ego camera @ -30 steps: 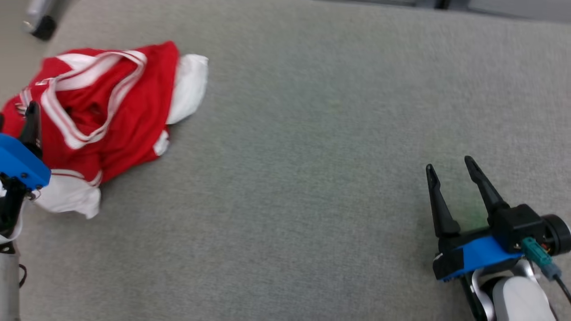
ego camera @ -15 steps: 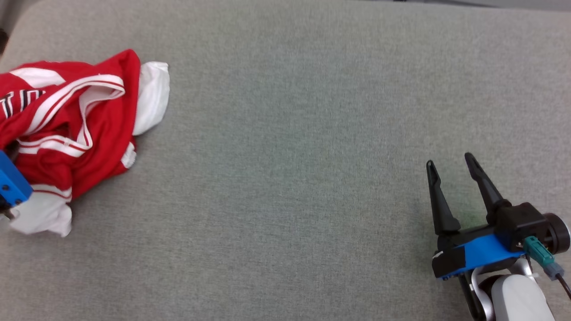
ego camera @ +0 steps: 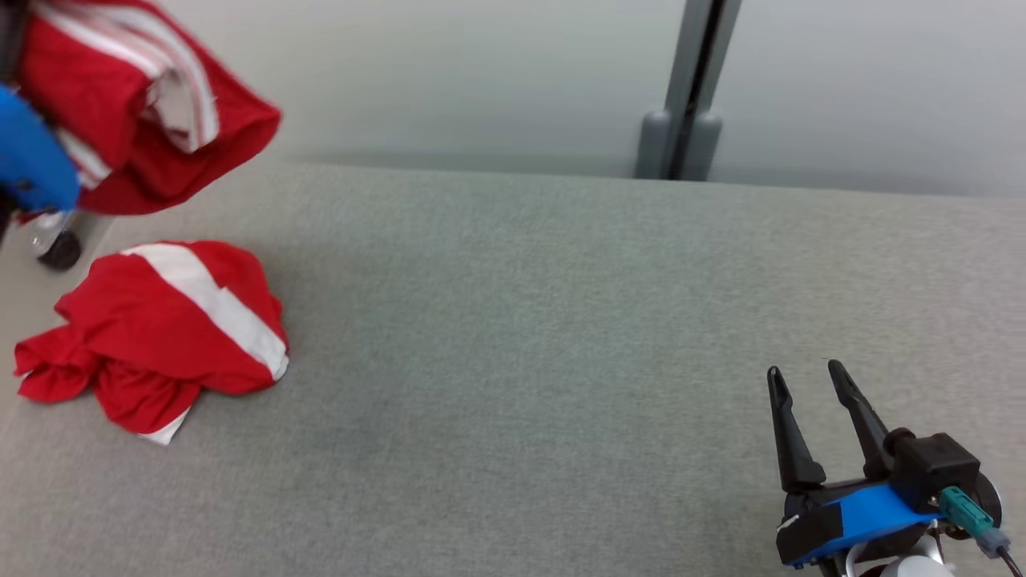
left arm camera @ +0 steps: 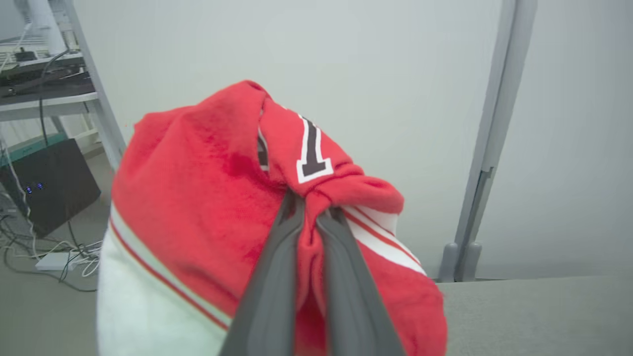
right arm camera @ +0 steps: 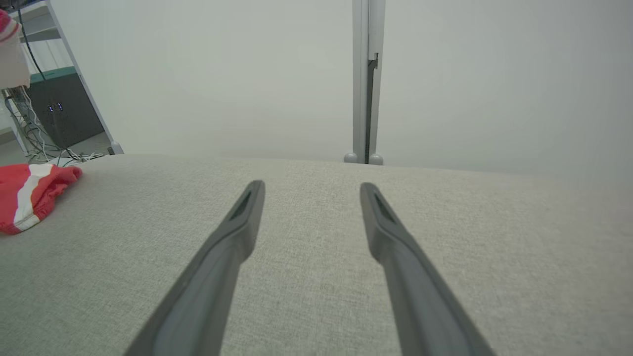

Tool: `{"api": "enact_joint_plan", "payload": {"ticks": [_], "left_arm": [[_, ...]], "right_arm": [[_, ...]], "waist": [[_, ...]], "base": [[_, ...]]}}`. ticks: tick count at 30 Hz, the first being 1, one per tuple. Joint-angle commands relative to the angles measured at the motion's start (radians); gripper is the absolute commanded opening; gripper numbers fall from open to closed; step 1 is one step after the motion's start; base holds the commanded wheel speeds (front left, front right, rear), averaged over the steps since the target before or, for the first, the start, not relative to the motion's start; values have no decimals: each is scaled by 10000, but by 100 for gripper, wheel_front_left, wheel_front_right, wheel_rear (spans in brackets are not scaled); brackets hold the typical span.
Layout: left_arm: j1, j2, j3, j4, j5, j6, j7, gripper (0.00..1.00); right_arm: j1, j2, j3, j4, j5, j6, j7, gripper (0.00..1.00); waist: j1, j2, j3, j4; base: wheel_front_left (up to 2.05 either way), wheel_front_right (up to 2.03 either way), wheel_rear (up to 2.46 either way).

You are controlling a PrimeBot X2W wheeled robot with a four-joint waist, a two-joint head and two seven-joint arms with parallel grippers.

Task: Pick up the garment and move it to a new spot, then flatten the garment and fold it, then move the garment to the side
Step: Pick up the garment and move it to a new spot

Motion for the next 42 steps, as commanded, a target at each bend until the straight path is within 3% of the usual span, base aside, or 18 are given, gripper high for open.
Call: {"api": "enact_joint_plan", "payload": {"ticks": [1,6,14,21,25,26,28,36,42], "left_arm": [[-280,-233,-199,-192,-91,-105,-15,0],[-776,-926,-963,-888,-361,-343,-31,0],[-147,-2084,-2365,-1216,-531,-511,-298,0],[980,-2809,-2800,67,-502,-315,-1372,0],[1925,-3059,-3248,2329,201,16,-2612,0],[2018,-3123,-3328,2703,273,32,-2772,26],[2132,-3261,-3464,3339,336,16,-3056,98],[2728,-3732,-3448,3745,-237,-339,-4124,100],[4094,-3410,-3011,2813,-465,-420,-6075,100]], "right_arm": [[163,-44,6,19,72,2,-60,100],[296,-42,1,-21,155,2,-15,100],[58,-38,-90,-274,185,2,31,100],[-328,-36,148,-247,459,2,-96,100],[-540,-38,296,-32,632,2,-246,100],[-578,-41,294,-7,656,2,-286,100],[-629,-39,299,74,668,2,-320,100],[-421,-39,47,194,311,2,-342,100],[-164,-46,-97,96,76,2,-42,100]], "waist": [[3,0,-560,-550],[3,0,-765,-1199],[3,0,-71,-2715],[3,0,876,-3943],[3,0,1356,-4484],[3,0,1378,-4516],[3,0,1382,-4533],[3,0,838,-3696],[3,0,253,-2835]], "base": [[0,0,0],[0,0,0],[0,0,0],[0,0,0],[0,0,0],[0,0,0],[0,0,0],[0,0,0],[0,0,0]]}}
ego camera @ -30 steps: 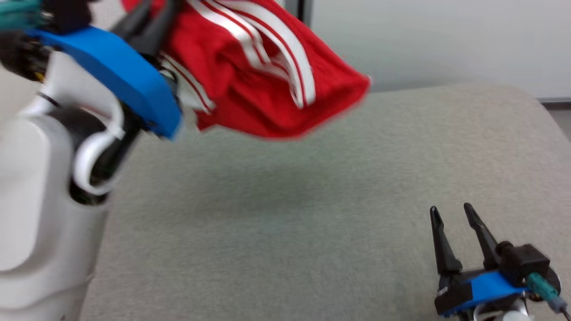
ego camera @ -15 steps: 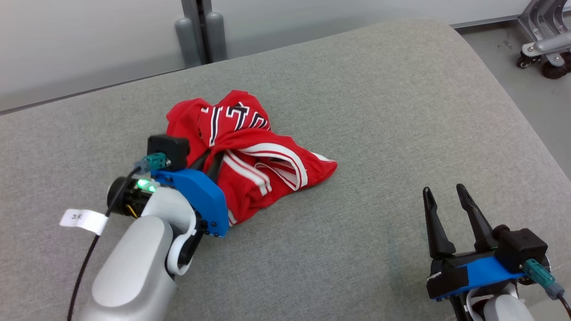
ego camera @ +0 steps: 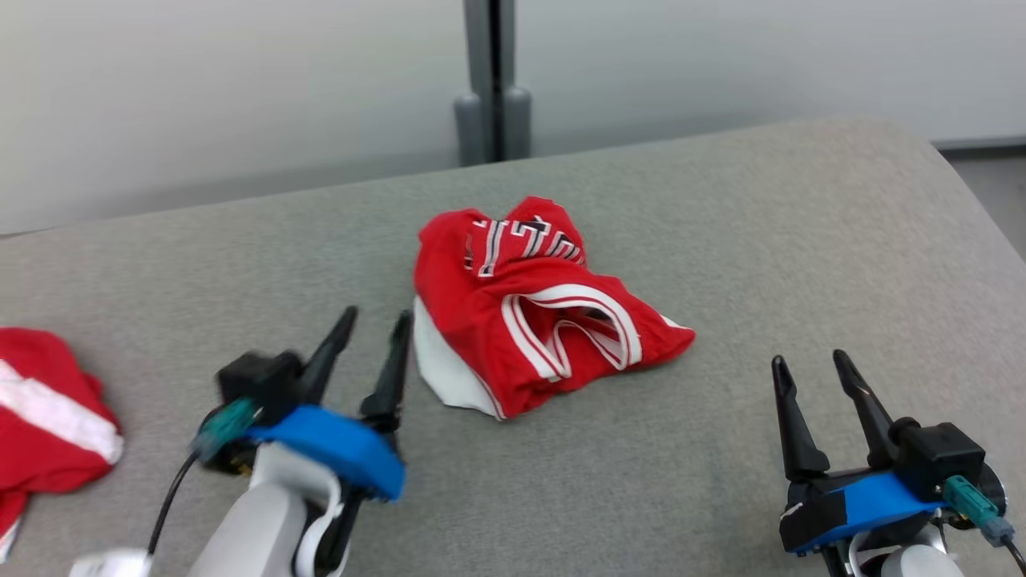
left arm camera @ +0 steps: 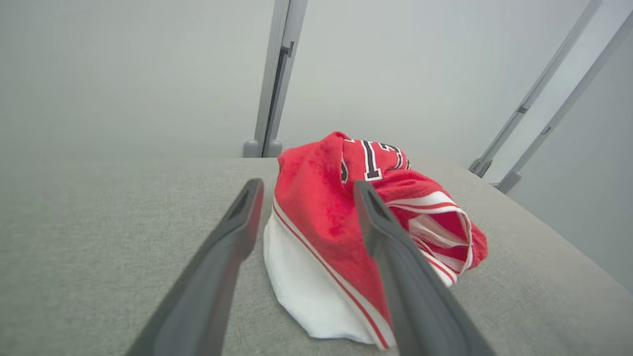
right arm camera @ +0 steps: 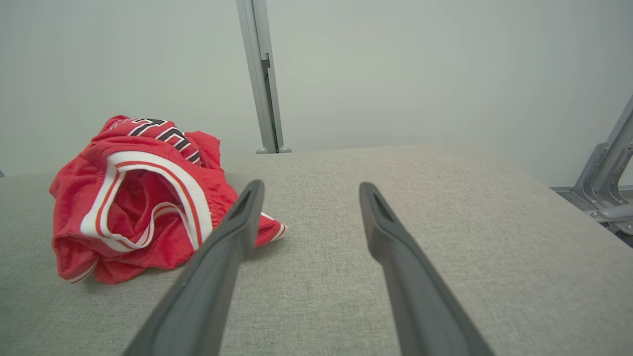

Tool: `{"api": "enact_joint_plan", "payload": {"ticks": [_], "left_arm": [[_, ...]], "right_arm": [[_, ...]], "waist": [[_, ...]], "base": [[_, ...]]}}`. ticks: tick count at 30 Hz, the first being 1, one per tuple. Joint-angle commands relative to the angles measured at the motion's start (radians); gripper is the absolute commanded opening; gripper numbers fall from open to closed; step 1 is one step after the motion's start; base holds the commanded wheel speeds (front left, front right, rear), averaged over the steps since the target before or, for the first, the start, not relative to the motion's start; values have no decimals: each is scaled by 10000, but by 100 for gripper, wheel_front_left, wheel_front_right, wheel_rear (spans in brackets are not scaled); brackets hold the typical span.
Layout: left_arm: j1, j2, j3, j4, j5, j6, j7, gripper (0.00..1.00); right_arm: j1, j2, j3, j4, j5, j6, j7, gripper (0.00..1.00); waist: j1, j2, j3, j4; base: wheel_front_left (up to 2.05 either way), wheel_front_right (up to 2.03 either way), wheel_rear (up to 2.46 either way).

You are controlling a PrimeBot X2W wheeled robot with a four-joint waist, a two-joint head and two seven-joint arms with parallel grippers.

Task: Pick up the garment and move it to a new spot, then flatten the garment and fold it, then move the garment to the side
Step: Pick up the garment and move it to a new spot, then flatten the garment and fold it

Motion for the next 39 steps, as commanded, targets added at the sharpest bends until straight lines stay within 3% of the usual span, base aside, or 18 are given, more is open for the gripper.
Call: {"api": "enact_joint_plan", "payload": {"ticks": [1,6,13,19,30,39], "left_arm": [[241,137,119,-104,44,48,-314,100],[1395,323,819,-417,163,519,-1589,100],[2576,614,1790,-1066,1117,1016,-1798,100],[3328,477,2394,-1430,1611,835,-1805,100],[3295,220,2688,-1147,1974,497,-1808,100],[2919,153,2816,-1170,2213,329,-1807,100]], "right_arm": [[92,-51,-56,-56,-42,2,57,100],[324,-48,-158,-137,-173,2,359,100],[669,-47,-335,-200,-207,2,600,100],[828,-47,-429,-156,-135,2,658,100],[701,-47,-331,-64,-67,2,597,100],[-673,-49,775,273,-500,2,1070,100]], "waist": [[1,-1,-61,94],[1,-1,-554,643],[1,-1,-876,1086],[1,-1,-898,1176],[1,-1,-812,1042],[1,-1,-336,1088]], "base": [[0,0,0],[0,0,0],[0,0,0],[0,0,0],[0,0,0],[0,0,0]]}}
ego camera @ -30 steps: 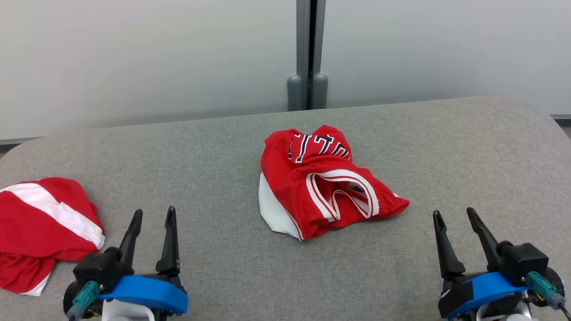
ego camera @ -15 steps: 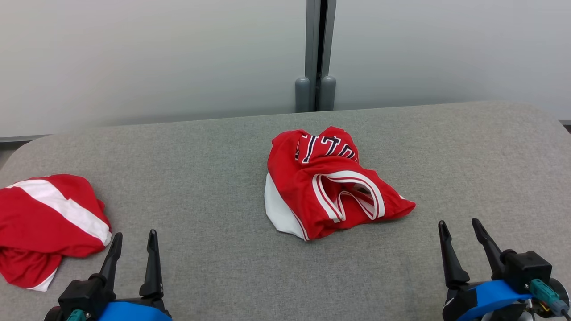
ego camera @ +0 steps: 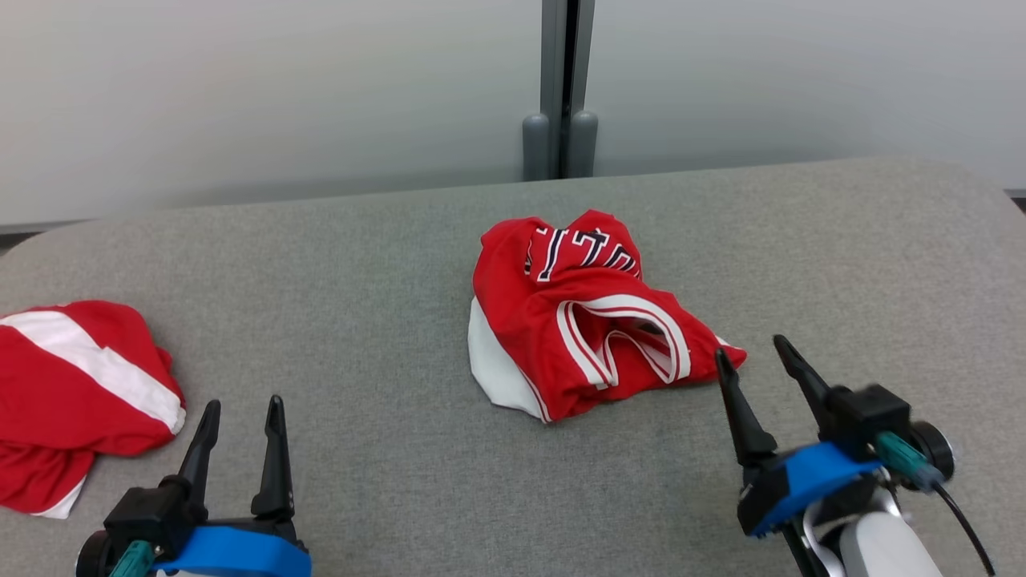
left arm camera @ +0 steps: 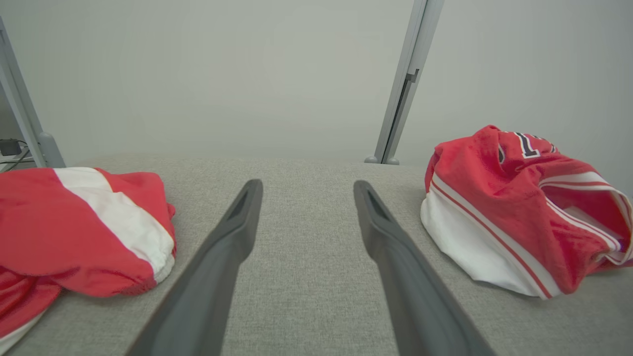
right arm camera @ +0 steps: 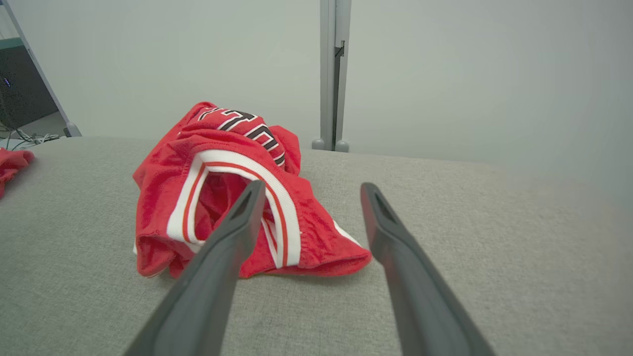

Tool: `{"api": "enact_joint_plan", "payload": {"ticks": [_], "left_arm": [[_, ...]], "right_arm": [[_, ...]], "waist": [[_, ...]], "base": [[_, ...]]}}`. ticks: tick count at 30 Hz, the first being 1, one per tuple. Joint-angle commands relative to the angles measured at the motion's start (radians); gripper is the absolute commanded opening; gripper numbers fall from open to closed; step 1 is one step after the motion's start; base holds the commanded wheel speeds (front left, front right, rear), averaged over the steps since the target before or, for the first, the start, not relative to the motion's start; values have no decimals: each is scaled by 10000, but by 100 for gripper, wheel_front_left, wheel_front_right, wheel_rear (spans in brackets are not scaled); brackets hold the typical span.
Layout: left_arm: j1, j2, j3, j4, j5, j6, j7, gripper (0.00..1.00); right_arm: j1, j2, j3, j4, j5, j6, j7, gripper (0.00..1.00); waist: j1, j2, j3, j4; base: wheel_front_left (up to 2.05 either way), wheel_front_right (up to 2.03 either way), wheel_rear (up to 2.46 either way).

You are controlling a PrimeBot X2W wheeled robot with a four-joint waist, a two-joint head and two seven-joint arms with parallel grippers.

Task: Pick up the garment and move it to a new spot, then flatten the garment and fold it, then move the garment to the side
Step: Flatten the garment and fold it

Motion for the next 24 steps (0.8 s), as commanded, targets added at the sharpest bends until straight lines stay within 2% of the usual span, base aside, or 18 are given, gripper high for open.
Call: {"api": "enact_joint_plan", "payload": {"ticks": [1,8,15,16,17,21,24], "left_arm": [[-214,9,-3,-48,93,-42,-47,100],[-737,-44,-49,-183,263,-180,-49,100],[-1159,-186,-115,-37,365,-332,-47,100],[-1207,-212,-120,-12,365,-347,-49,100],[-1241,-231,-116,11,362,-351,-48,100],[-1137,-290,-90,128,424,-410,-48,100],[-966,-334,-64,172,435,-451,-49,100]], "right_arm": [[-359,-41,85,210,-196,2,92,100],[-2186,-39,238,2242,-1228,2,497,100],[-3150,-77,-392,4542,-1855,2,853,100],[-3228,-78,-525,4693,-1837,2,712,54],[-3320,-80,-587,4814,-1907,2,593,0],[-3447,-93,-937,4935,-1951,2,38,0],[-3731,-122,-721,4568,-1963,2,-390,0]], "waist": [[0,-1,181,114],[0,-1,1125,584],[0,-1,1590,1045],[0,-1,1585,1082],[0,-1,1567,1106],[0,-1,1229,1130],[0,-1,869,1090]], "base": [[0,0,0],[0,0,0],[0,0,0],[0,0,0],[0,0,0],[0,0,0],[0,0,0]]}}
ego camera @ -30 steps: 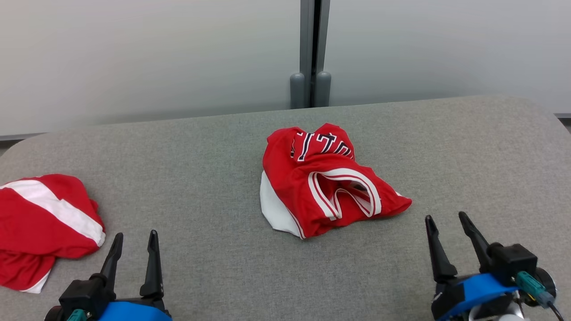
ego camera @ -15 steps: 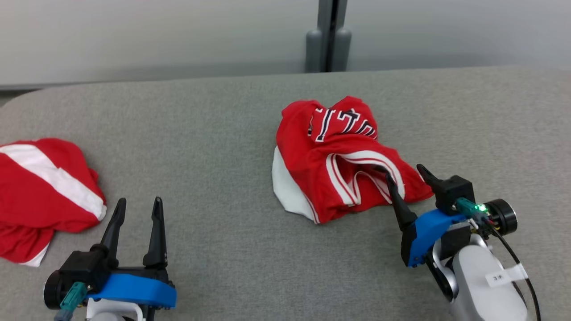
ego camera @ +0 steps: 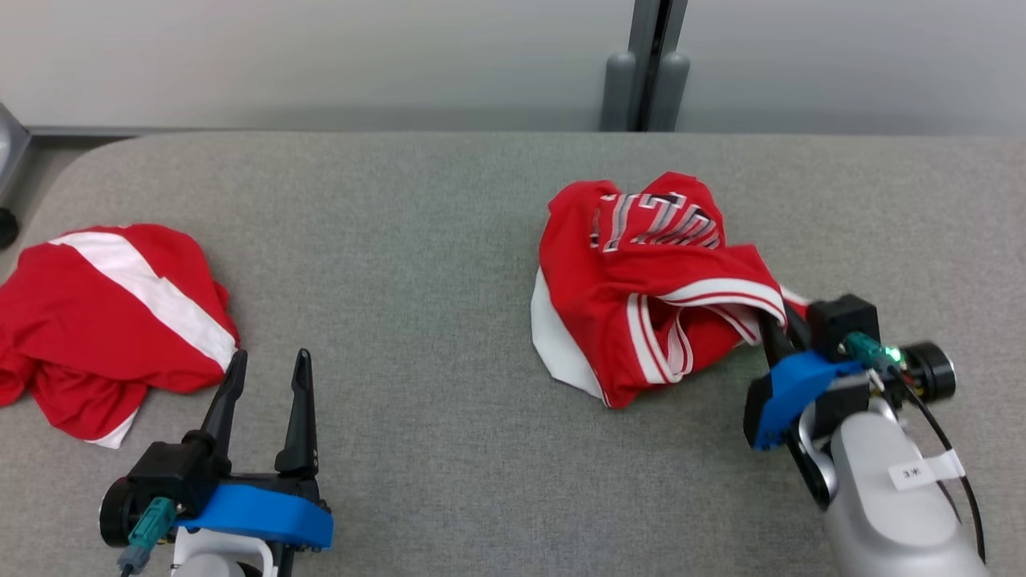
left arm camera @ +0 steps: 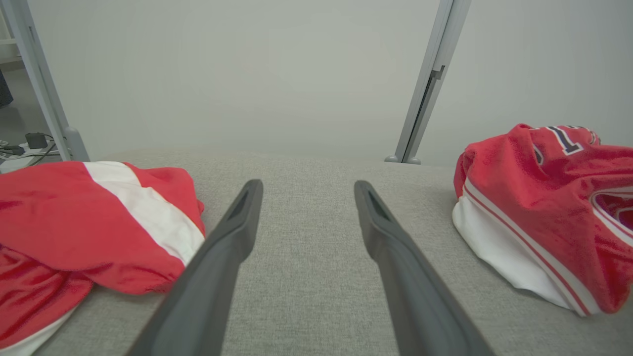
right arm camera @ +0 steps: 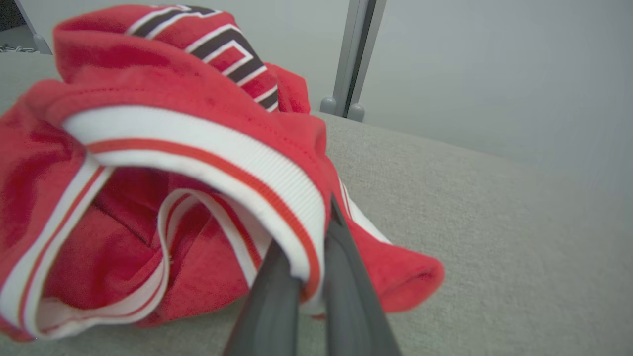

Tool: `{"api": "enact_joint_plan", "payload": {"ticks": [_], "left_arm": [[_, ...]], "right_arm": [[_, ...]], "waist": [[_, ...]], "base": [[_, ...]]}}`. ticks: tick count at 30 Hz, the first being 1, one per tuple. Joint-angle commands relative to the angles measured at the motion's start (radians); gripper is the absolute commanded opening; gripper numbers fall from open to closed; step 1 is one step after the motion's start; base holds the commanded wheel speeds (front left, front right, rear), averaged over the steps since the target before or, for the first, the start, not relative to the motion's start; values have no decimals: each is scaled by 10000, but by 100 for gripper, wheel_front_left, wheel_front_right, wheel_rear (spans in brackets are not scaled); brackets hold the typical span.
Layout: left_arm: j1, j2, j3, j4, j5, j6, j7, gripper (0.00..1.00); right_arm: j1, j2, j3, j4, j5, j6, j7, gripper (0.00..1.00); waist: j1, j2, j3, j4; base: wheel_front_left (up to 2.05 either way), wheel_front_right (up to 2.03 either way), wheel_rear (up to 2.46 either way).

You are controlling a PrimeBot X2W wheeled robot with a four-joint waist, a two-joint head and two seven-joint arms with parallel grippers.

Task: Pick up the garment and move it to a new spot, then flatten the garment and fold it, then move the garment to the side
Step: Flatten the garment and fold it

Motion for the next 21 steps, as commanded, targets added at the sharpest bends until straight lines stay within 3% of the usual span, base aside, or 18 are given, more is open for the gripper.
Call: {"api": "enact_joint_plan", "payload": {"ticks": [1,8,14,21], "left_arm": [[96,-3,64,39,23,-45,-48,100],[425,-53,68,21,87,-80,-48,100],[660,-44,94,-56,88,-119,-48,100],[820,-20,167,-205,95,-135,-46,100]], "right_arm": [[-457,-91,263,-328,10,2,-250,0],[-1313,-475,1931,-1683,600,2,-245,0],[-2478,-1065,3798,-3295,2079,2,477,0],[-3712,-1523,4531,-5371,3586,1,824,0]], "waist": [[-2,-1,-290,-123],[-2,-1,-993,-152],[-2,-1,-1310,-71],[-2,-1,-1383,-2]], "base": [[0,0,0],[0,0,0],[0,0,0],[0,0,0]]}}
